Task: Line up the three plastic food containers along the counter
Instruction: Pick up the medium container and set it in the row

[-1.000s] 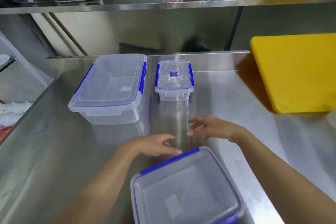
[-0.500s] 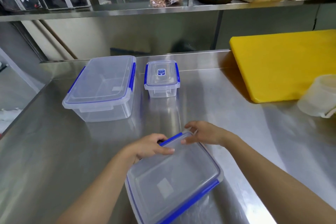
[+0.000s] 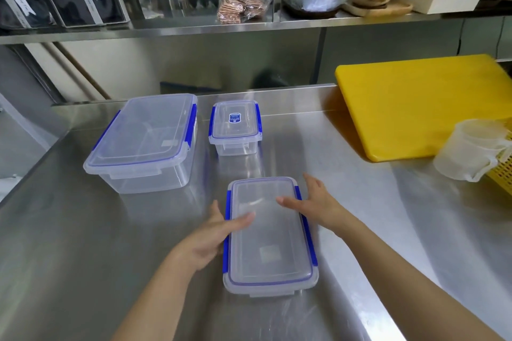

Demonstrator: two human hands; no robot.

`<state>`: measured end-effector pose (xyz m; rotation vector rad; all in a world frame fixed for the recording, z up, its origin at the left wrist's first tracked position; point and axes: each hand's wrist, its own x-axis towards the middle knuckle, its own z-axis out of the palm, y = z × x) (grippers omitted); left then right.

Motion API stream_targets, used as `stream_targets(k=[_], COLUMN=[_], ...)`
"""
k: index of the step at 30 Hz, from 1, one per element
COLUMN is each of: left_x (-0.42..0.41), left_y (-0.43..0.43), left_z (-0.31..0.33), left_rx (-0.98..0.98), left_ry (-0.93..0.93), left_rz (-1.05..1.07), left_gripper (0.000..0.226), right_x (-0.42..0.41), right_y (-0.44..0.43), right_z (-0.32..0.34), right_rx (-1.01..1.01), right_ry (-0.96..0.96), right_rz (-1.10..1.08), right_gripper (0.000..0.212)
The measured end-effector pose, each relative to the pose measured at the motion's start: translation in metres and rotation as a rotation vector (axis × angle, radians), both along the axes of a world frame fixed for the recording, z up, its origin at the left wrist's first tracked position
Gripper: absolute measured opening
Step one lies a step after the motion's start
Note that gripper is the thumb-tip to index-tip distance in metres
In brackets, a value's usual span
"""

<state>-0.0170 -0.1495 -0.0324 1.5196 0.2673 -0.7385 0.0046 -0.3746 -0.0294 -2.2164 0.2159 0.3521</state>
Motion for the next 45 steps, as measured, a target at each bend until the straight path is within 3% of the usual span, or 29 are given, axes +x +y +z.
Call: stream_targets(k=[2,4,7,9,13,19,24,27,29,33,36,39,42,45], left_x=[-0.011,-0.015,-0.015,-0.012,-0.005,0.017,0.039,0.060,0.076,0.106,0.133,0.158,0.178,0.197], left_y=[0.015,0.022,0.010,-0.002,-0.020,-0.048,-0.077,-0.088,-0.096,-0.112,-0.122,-0.134,-0.147,-0.157], left_z=[0.002,0.000,0.007,0.012,0.019,-0.006,-0.009,-0.008,-0.009,-0.014,-0.021,-0.026,-0.031,-0.034], left_rx=[0.049,0.230,0.486,0.605,0.707,0.590,0.660,0.733,0.769,0.786,0.671,0.454,0.371,0.307], left_ry=[0.018,0.004,-0.038,-0.090,-0.227,-0.394,-0.613,-0.719,-0.752,-0.736,-0.661,-0.544,-0.578,-0.496], left_rz=[-0.343,-0.579,-0.751,-0.789,-0.697,-0.518,-0.368,-0.309,-0.299,-0.303,-0.235,-0.113,0.019,0.234], left_gripper=[0.144,0.157,0.155,0.150,0.141,0.130,0.088,0.065,0.055,0.057,0.059,0.065,0.073,0.062], right_x=[-0.011,-0.021,-0.025,-0.024,-0.015,0.008,0.016,0.030,0.048,0.083,0.110,0.142,0.169,0.187], right_y=[-0.010,-0.019,-0.022,-0.023,-0.034,-0.041,-0.048,-0.064,-0.076,-0.083,-0.084,-0.086,-0.084,-0.080], right_z=[0.009,0.019,0.024,0.023,0.018,0.003,0.005,0.006,0.000,-0.010,-0.010,-0.010,-0.014,-0.018], right_rx=[0.090,0.114,0.105,0.151,0.186,-0.156,-0.011,-0.061,-0.141,-0.252,-0.263,-0.229,-0.243,-0.287], right_ry=[0.291,0.548,0.568,0.494,0.376,-0.010,-0.097,-0.023,-0.002,-0.058,-0.095,-0.158,-0.187,-0.176], right_rz=[0.098,0.241,0.372,0.344,0.212,-0.053,0.005,0.170,0.200,0.154,0.139,0.123,0.112,0.095], right_gripper=[0.125,0.122,0.080,0.067,0.061,0.048,0.085,0.106,0.107,0.102,0.101,0.104,0.106,0.101])
